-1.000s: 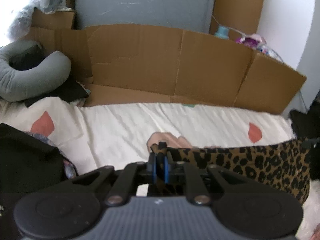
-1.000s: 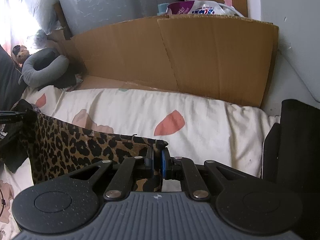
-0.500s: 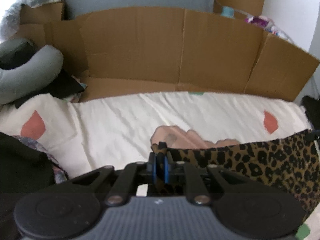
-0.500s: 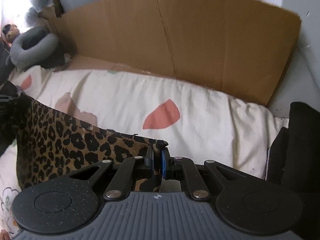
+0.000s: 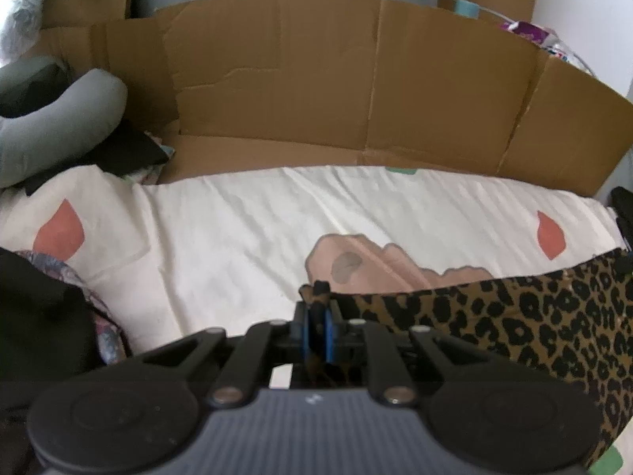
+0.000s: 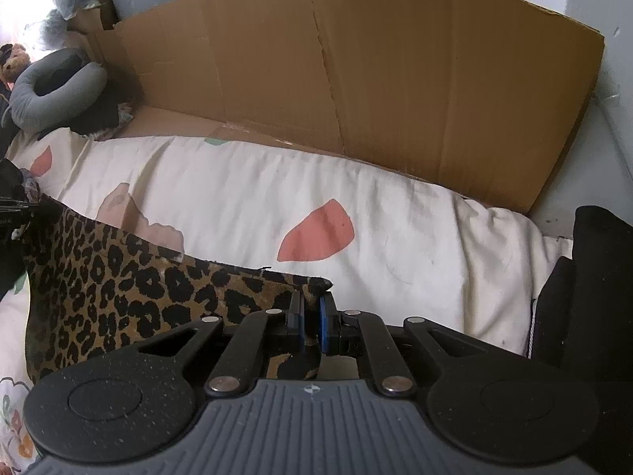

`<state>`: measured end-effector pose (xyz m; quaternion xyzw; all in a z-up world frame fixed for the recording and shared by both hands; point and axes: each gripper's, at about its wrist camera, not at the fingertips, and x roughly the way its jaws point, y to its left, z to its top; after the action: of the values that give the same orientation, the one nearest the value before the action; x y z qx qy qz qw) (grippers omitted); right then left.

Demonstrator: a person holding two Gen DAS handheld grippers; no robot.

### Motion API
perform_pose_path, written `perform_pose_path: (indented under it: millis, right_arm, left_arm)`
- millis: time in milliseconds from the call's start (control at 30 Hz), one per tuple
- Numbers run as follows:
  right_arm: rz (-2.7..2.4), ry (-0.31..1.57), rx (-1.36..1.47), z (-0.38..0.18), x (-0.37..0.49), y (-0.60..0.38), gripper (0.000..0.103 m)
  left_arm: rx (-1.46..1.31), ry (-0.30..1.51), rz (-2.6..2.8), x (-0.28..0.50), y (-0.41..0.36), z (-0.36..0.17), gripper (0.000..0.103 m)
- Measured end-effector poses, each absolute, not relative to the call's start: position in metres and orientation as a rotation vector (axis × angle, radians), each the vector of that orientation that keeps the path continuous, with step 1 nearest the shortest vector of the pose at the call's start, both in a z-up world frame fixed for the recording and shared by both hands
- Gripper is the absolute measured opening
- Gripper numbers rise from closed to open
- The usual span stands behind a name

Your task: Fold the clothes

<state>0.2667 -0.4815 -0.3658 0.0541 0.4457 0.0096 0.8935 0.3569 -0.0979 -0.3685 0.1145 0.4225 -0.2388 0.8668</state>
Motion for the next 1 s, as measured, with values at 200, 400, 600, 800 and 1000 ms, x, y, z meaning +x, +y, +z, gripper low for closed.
perform_pose_path:
  millis: [200,400,600,800,1000]
  right_arm:
    - [0.017,0.954,0.114,-0.38,0.276,-0.481,0.006]
    - [0.01,1.0,0.145,-0.402,0.289,-0.479,0.006]
    - [0.012,1.037,0.108,-0.417,0.295,-0.47,0.008]
    - [-0.049,1.02,0.09,-0.401,0.291,-0.471,0.018]
    - [-0.034,0.945,0.141,-0.382,0.283,-0.47,0.018]
  left_arm:
    - [0.255,0.922,-0.49,0.362,-0.099,-0.386,0.009]
    - [0.277,0.972,-0.475,0.366,-0.103,-0.413,0.009]
    - [0.286,0.973,-0.456,0.366,-0.102,-0.416,0.021]
    - [0.284,0.943,-0.404,0.359,-0.097,-0.404,0.039]
    - [0.234,0.89,-0.41,0.35,-0.108,-0.381,0.045]
